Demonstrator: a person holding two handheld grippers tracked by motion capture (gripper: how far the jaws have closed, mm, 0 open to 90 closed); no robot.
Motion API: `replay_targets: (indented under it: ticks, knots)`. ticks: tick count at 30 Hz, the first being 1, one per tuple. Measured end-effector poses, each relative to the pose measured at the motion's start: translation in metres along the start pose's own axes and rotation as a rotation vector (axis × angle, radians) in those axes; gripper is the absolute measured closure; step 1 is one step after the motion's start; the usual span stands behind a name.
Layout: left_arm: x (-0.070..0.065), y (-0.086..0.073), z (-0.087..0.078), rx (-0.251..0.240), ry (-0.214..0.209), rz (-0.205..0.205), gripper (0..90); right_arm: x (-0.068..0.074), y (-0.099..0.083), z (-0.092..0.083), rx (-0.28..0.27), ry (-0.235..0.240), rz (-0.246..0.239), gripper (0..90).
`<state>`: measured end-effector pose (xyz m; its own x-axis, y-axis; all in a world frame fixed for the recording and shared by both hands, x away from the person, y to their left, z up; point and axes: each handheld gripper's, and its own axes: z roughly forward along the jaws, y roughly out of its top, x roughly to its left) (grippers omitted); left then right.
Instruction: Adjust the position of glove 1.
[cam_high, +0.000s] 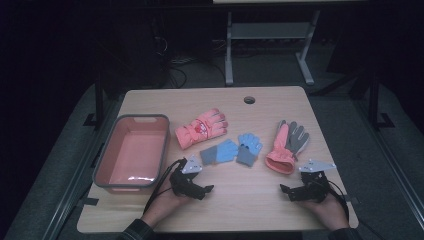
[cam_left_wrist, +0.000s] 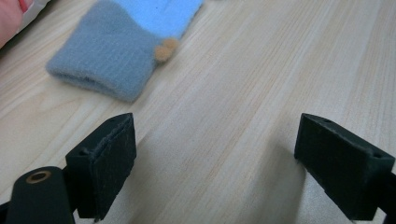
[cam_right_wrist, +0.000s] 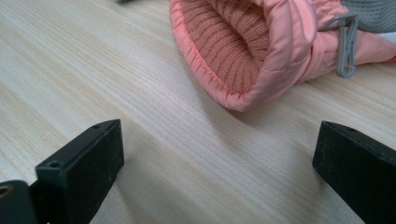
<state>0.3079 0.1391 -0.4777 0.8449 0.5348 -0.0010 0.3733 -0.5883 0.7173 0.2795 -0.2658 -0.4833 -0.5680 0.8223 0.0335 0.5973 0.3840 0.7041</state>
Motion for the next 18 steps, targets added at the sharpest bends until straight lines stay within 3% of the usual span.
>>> replay_targets:
  ticks: [13,18]
  knots:
    - [0.0022,0.0001,-0.0006,0.002,-0.015,0.014,13.1,0.0002,-0.0003,-0.0004,0.002,-0.012,0.009,1.7]
    - [0.0034,0.0052,-0.0054,0.026,-0.009,0.015,16.0,0.0012,-0.0013,-0.0014,0.002,-0.016,0.013,1.7]
